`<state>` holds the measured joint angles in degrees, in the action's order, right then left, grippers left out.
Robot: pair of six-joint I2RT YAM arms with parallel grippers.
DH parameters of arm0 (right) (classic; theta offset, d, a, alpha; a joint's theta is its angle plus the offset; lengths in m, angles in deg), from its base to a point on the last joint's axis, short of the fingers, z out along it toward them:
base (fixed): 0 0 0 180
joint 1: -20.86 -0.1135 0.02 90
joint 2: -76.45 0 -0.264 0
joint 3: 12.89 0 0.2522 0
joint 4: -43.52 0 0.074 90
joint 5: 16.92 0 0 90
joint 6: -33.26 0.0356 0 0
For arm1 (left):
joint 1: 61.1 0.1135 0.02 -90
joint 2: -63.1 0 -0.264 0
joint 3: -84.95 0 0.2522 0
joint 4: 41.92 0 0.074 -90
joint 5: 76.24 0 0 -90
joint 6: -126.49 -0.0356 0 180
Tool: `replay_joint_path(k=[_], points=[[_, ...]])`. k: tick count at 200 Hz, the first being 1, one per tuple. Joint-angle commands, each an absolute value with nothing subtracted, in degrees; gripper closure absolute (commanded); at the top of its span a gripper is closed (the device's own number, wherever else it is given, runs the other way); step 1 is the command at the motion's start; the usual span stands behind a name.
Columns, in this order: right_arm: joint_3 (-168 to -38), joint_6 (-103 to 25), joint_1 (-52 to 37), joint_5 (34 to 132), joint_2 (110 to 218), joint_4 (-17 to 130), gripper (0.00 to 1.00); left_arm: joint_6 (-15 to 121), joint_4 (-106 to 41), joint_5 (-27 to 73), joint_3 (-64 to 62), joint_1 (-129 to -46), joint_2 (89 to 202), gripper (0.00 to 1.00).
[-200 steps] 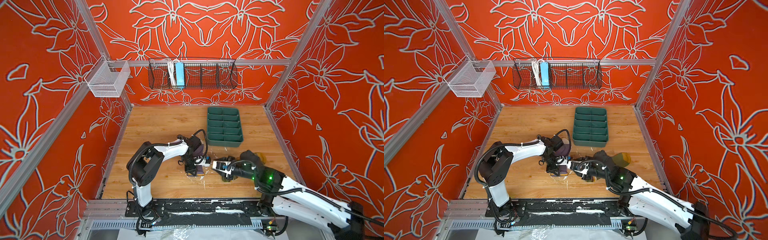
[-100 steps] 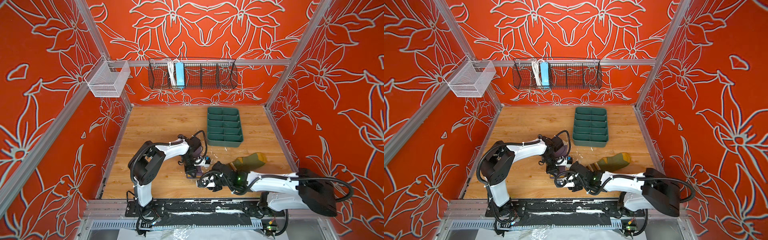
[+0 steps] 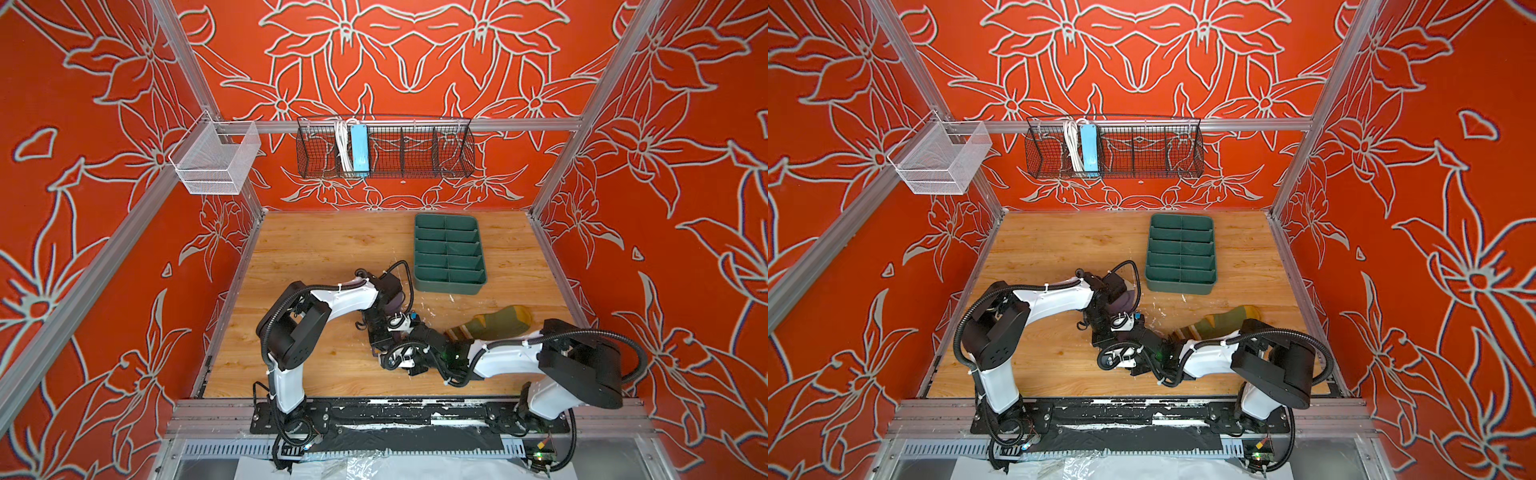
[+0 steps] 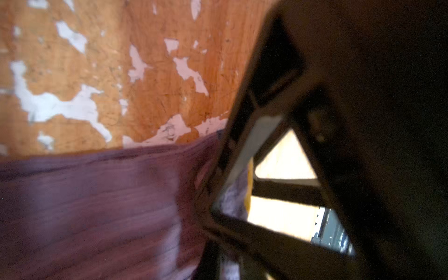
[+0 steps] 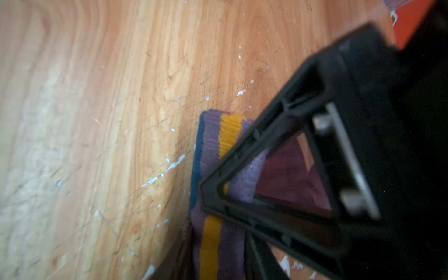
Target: Roll the socks
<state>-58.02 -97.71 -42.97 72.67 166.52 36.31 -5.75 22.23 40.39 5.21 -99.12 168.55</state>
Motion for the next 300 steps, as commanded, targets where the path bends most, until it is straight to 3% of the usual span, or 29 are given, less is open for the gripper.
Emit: replay_joint_path(k=[1, 29, 59, 96, 153, 177, 208, 229, 266, 300], points=[[-59.6, -98.3, -42.9, 72.0, 168.2, 37.8, 0.81, -7.6, 21.4, 40.6, 7.0, -99.2, 165.2, 1.00], [-60.1, -97.9, -43.0, 72.9, 168.3, 40.9, 1.00, -7.2, 17.4, 39.3, 8.9, -99.0, 161.1, 0.90], [-61.2, -97.4, -43.0, 73.0, 167.7, 46.3, 1.00, -6.0, 8.5, 35.6, 13.5, -98.3, 153.0, 0.66], [-62.0, -96.2, -43.0, 73.3, 166.5, 52.2, 1.00, 3.4, -14.7, 27.0, 24.6, -93.5, 137.5, 0.37], [-67.9, -95.1, -42.7, 79.1, 167.8, 64.2, 1.00, 14.6, -28.3, 8.2, 28.5, -92.1, 124.6, 0.29], [-72.0, -95.2, -41.5, 83.7, 169.7, 71.3, 1.00, 11.5, -33.8, 3.7, 32.9, -90.7, 111.8, 0.13], [-78.3, -94.6, -39.2, 87.6, 172.7, 79.9, 1.00, 5.6, -27.2, 10.7, 32.0, -87.6, 97.6, 0.03], [-83.4, -94.0, -38.0, 87.3, 176.1, 86.5, 1.00, -1.4, -13.7, 25.0, 27.4, -87.2, 93.2, 0.03], [-90.7, -93.2, -33.4, 93.5, 181.8, 95.6, 1.00, -17.2, 8.4, 45.0, 18.3, -87.3, 98.5, 0.06], [-97.0, -92.3, -29.2, 102.5, 186.7, 101.1, 1.00, -28.0, 14.6, 46.0, 18.0, -89.3, 105.1, 0.10]])
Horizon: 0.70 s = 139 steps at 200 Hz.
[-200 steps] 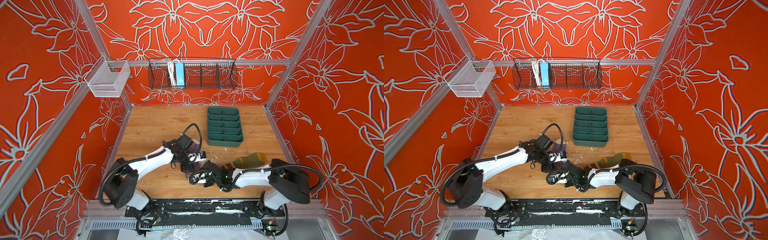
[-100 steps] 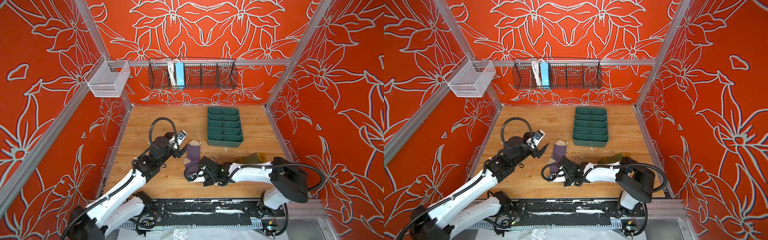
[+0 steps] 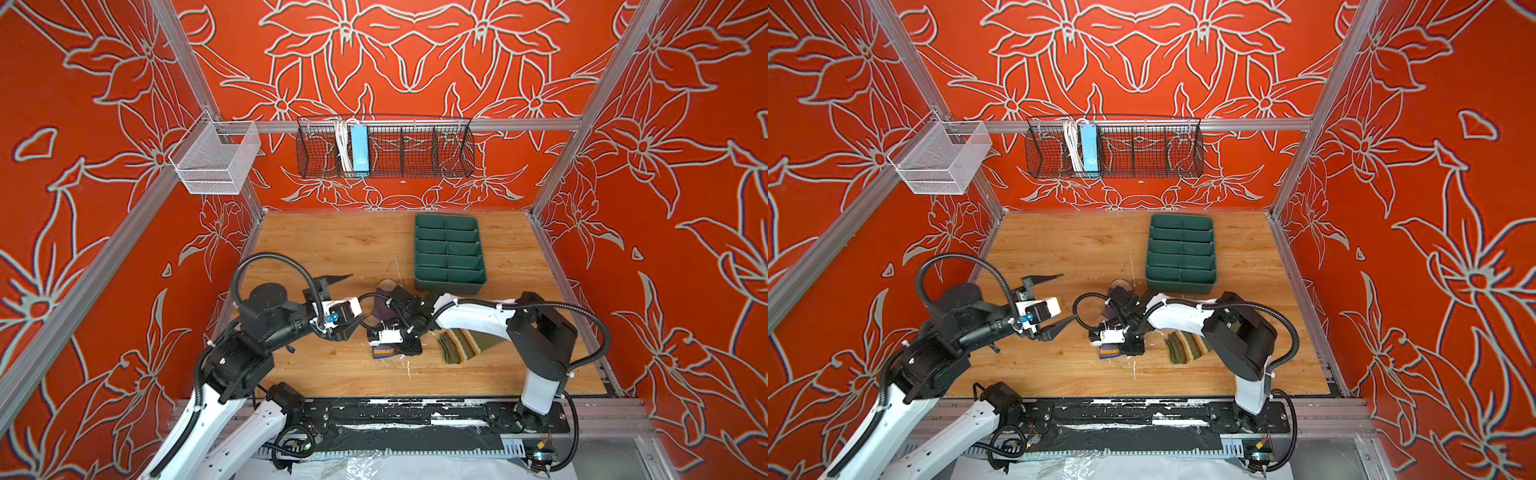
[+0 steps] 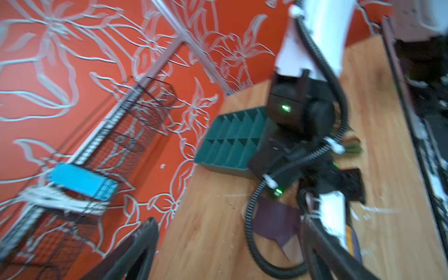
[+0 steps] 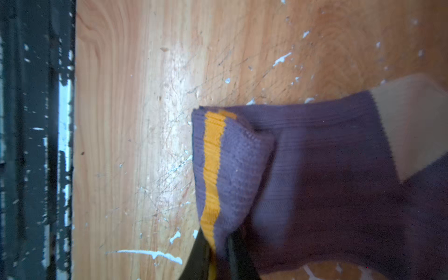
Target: Roll the socks
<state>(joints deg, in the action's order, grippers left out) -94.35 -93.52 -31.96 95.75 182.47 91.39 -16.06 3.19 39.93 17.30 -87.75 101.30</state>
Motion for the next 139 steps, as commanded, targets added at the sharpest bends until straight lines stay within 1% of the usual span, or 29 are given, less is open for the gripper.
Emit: replay_joint_path(k=[1, 16, 29, 41, 70, 88, 109, 139], points=[[-97.2, -92.2, -29.1, 102.6, 186.8, 101.1, 1.00, -28.2, 14.6, 45.9, 18.1, -89.6, 105.2, 0.10], [-99.5, -91.6, -28.1, 102.9, 189.2, 102.0, 1.00, -31.4, 14.3, 40.8, 20.0, -94.2, 106.6, 0.10], [-101.4, -92.2, -27.5, 104.0, 190.9, 103.2, 0.99, -32.9, 12.4, 32.0, 22.7, -100.3, 107.5, 0.10], [-102.8, -92.7, -27.1, 104.6, 192.4, 104.1, 0.98, -33.5, 10.3, 26.4, 25.7, -105.5, 108.1, 0.11], [-104.6, -93.1, -26.8, 105.6, 194.8, 104.8, 0.98, -28.4, -0.2, 15.6, 36.1, -116.1, 110.2, 0.14], [-104.3, -92.7, -26.8, 106.2, 194.7, 104.4, 0.98, -23.6, -6.6, 8.9, 40.4, -118.9, 115.6, 0.18], [-103.2, -92.7, -26.8, 106.7, 193.8, 103.3, 0.97, -18.4, -14.8, 2.4, 42.1, -119.3, 124.8, 0.25], [-102.3, -92.8, -26.7, 106.7, 192.8, 102.2, 0.95, -13.8, -23.6, 1.8, 41.9, -119.9, 132.6, 0.28]])
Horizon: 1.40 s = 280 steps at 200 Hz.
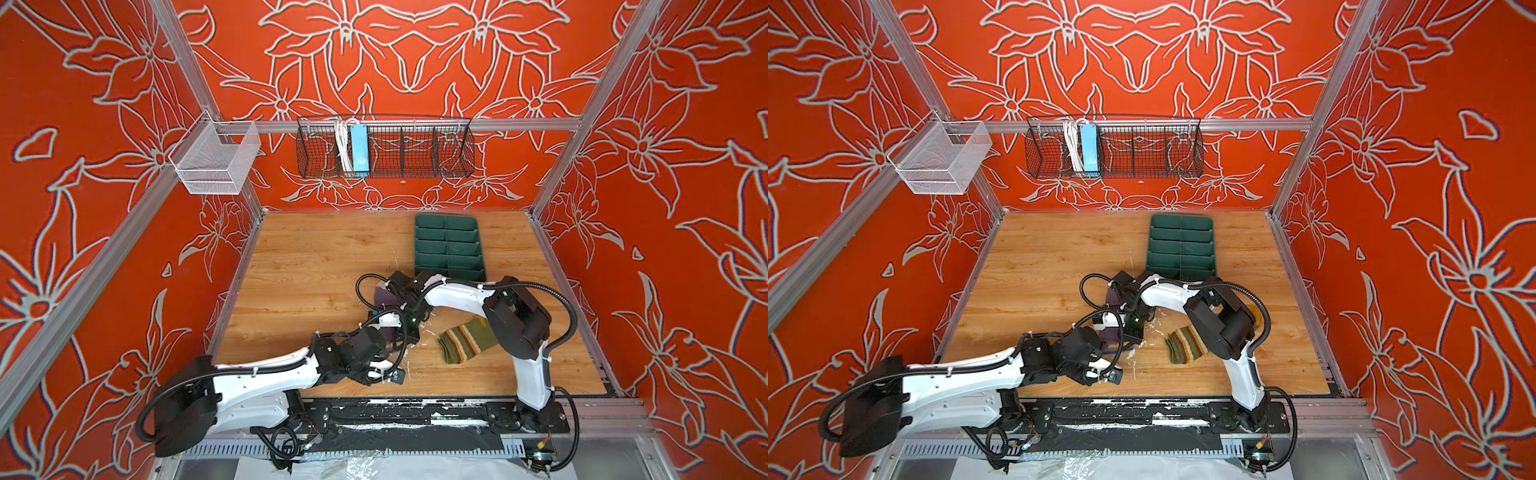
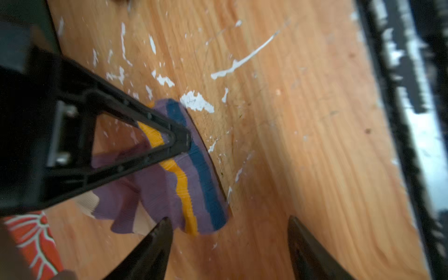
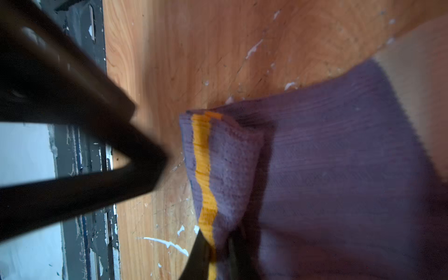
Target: Roll the socks
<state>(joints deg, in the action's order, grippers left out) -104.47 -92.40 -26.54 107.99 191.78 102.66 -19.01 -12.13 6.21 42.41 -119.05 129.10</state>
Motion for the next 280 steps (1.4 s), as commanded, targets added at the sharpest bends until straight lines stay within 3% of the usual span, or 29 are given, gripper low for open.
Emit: replay_joint_path(k=[1, 41, 105, 142, 174, 198, 230, 280], points=[[-102.3, -92.8, -26.6, 106.7, 192.8, 102.1, 0.95, -13.8, -23.8, 1.8, 41.9, -120.0, 132.8, 0.28], [-101.9, -92.9, -26.3, 107.2, 192.1, 101.5, 0.91, -12.2, -28.0, -2.8, 40.8, -121.2, 140.9, 0.37], [-98.1, -91.6, -24.5, 109.6, 187.8, 98.1, 0.88, -10.5, -27.3, -4.9, 41.2, -121.7, 143.8, 0.57], [-95.0, -89.7, -23.7, 109.9, 183.7, 95.8, 0.85, -9.8, -25.4, -5.4, 40.8, -121.7, 145.2, 0.82], [-89.4, -86.1, -22.8, 108.6, 177.8, 89.6, 0.72, -10.2, -21.5, -7.1, 38.9, -121.7, 146.4, 1.00], [-83.6, -83.6, -22.0, 104.9, 170.6, 82.6, 0.58, -12.5, -22.0, -6.3, 39.1, -121.7, 146.0, 1.00], [-76.0, -79.4, -18.5, 98.3, 158.0, 72.9, 0.56, -15.0, -25.9, -2.1, 40.0, -122.0, 144.1, 1.00], [-65.1, -71.5, -16.4, 74.2, 135.4, 52.7, 0.55, -21.6, -24.0, 2.5, 39.7, -121.9, 143.9, 1.00]])
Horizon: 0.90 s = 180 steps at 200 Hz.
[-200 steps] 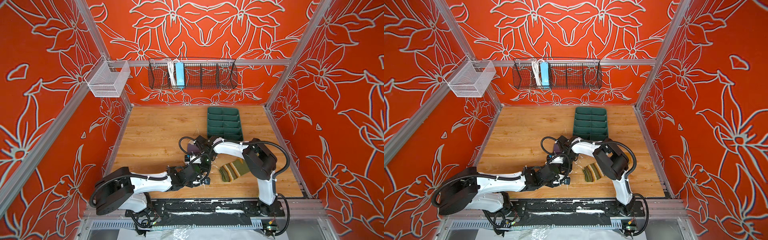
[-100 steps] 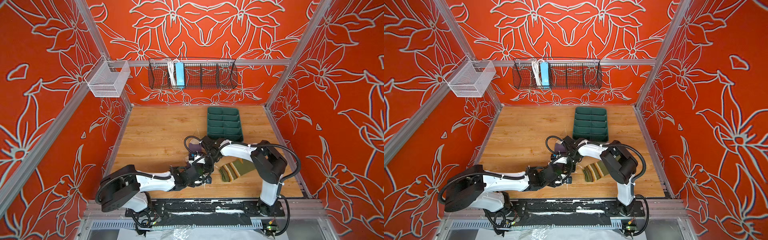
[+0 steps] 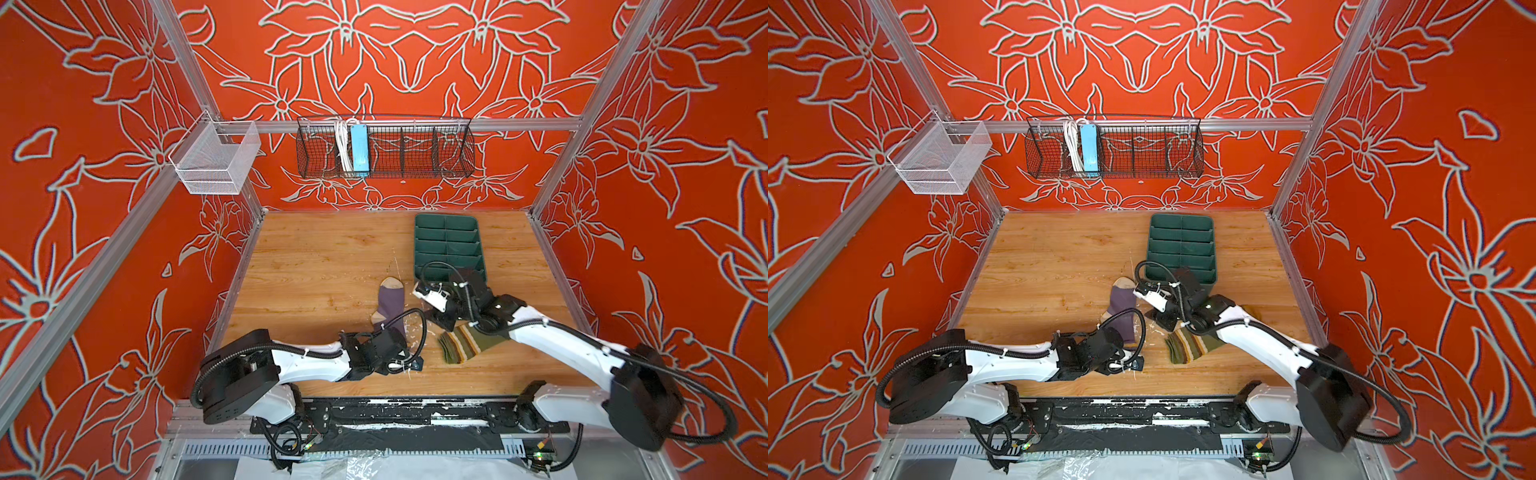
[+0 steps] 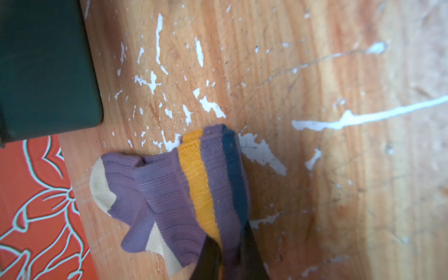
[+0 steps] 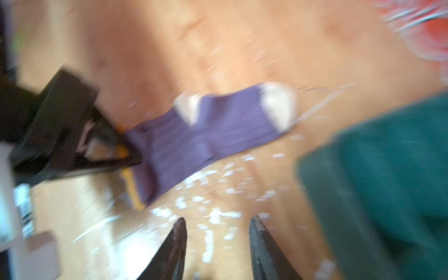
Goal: Roll the socks
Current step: 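Hold the rolled cuff with left gripper while right gripper releases and withdraws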
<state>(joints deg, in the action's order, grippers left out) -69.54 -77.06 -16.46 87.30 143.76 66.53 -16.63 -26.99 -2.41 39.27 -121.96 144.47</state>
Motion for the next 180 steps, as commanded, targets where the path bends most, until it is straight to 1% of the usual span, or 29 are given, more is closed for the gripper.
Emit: replay_joint_path(k=[1, 11, 25, 39, 63, 89, 111, 137, 158, 180], points=[[-64.8, -71.5, -16.4, 74.0, 134.9, 52.0, 0.55, -21.6, -23.8, 2.7, 39.7, -121.9, 143.8, 1.00], [-61.4, -71.1, -16.4, 73.2, 130.0, 46.9, 0.55, -21.8, -21.4, 4.9, 39.4, -120.8, 142.9, 1.00], [-56.3, -72.4, -16.4, 75.7, 123.9, 40.0, 0.53, -21.0, -17.6, 9.1, 38.9, -118.0, 140.9, 1.00], [-53.6, -74.6, -16.4, 77.7, 119.8, 37.7, 0.52, -20.5, -15.3, 11.8, 38.5, -114.9, 139.4, 1.00], [-55.5, -76.4, -16.4, 77.4, 117.4, 45.5, 0.53, -19.8, -8.8, 16.0, 34.8, -109.9, 140.0, 1.00], [-56.9, -80.8, -16.6, 80.6, 118.0, 52.5, 0.53, -18.3, -0.3, 22.2, 28.4, -105.2, 145.4, 1.00], [-56.8, -85.6, -17.4, 81.9, 119.1, 54.5, 0.53, -15.9, 1.5, 27.0, 24.8, -102.9, 149.0, 1.00], [-55.8, -90.1, -19.0, 78.1, 118.9, 54.7, 0.53, -14.9, 5.6, 31.2, 20.5, -101.7, 152.3, 1.00], [-55.2, -98.3, -22.2, 78.6, 117.6, 59.3, 0.53, -14.7, 7.6, 31.4, 18.7, -101.6, 154.3, 1.00], [-55.7, -105.7, -29.7, 78.2, 118.5, 66.2, 0.53, -13.6, 8.4, 32.6, 17.3, -101.0, 156.1, 1.00]])
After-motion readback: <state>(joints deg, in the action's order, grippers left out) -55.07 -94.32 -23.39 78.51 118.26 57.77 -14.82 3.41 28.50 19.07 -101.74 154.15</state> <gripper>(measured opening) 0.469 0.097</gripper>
